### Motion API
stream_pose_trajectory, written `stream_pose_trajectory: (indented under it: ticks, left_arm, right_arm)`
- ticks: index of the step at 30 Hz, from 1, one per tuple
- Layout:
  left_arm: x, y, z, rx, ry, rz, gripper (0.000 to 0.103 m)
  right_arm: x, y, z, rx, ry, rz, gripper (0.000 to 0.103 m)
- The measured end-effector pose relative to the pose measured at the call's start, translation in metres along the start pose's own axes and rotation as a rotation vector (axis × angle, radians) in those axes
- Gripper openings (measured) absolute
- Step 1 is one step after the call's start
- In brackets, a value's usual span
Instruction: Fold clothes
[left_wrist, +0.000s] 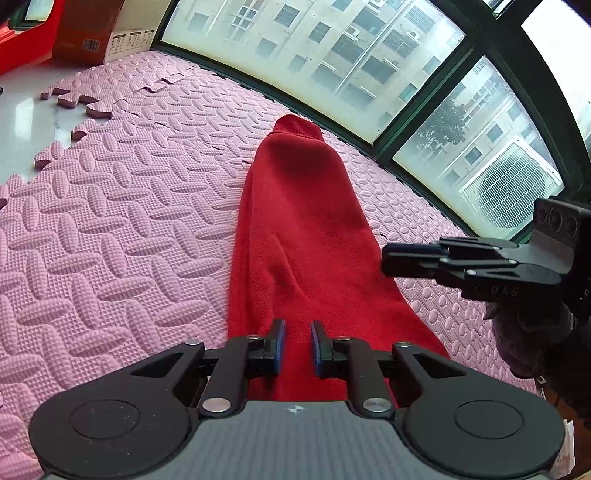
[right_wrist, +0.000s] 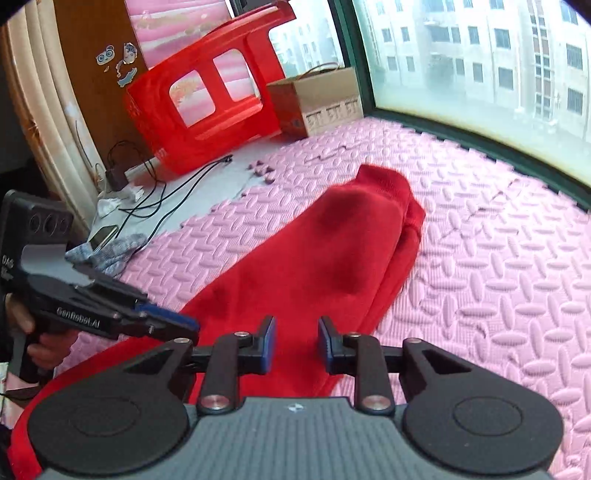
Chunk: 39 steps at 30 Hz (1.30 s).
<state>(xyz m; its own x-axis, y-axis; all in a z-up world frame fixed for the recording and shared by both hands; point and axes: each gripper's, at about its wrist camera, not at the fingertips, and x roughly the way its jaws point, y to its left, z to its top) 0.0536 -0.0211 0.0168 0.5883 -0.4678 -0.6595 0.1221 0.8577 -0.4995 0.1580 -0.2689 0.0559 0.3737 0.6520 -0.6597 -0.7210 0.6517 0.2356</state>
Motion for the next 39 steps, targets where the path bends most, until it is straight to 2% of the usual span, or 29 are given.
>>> stream_pose_trajectory:
  ticks: [3,6,8,10,14,17,21,24,28,32,36,39]
  left_arm:
    - [0.0,-0.001,0.0,0.008,-0.003,0.003,0.017]
    - [0.0,0.0,0.0,0.009,-0.002,0.0,0.017]
    - [0.0,0.0,0.0,0.005,0.0,-0.003,0.017]
    - [0.0,0.001,0.0,0.001,0.001,-0.007,0.017]
    - [0.0,0.002,0.0,-0.002,0.002,-0.011,0.018]
    - [0.0,0.002,-0.001,-0.001,-0.002,-0.014,0.018]
    - [-0.002,0.004,-0.002,-0.01,-0.007,-0.024,0.017]
    - [-0.002,0.005,-0.002,-0.018,-0.008,-0.033,0.018]
    - [-0.002,0.007,-0.002,-0.03,-0.007,-0.044,0.018]
    - [-0.003,0.009,-0.002,-0.043,-0.011,-0.054,0.018]
    - [-0.003,0.011,-0.002,-0.053,-0.01,-0.06,0.018]
    - [-0.003,0.012,-0.002,-0.059,-0.008,-0.067,0.018]
  right_arm:
    - [0.021,-0.005,0.021,0.01,-0.029,-0.017,0.025]
    - [0.044,-0.021,0.032,0.038,-0.013,-0.107,0.025]
    - [0.053,-0.035,0.034,0.085,0.01,-0.196,0.025]
    - [0.053,-0.043,0.034,0.114,0.009,-0.223,0.025]
    - [0.041,-0.025,0.043,0.076,-0.044,-0.212,0.026]
    - [0.051,-0.002,0.055,0.029,-0.057,-0.188,0.026]
    - [0.09,0.016,0.065,-0.049,-0.024,-0.27,0.027]
    - [0.123,0.014,0.064,-0.087,0.043,-0.342,0.028]
    - [0.122,0.012,0.063,-0.082,0.024,-0.326,0.028]
    - [0.111,0.016,0.067,-0.086,-0.008,-0.332,0.035]
    - [0.127,0.006,0.065,-0.077,0.022,-0.336,0.036]
    - [0.109,0.004,0.066,-0.037,-0.008,-0.301,0.039]
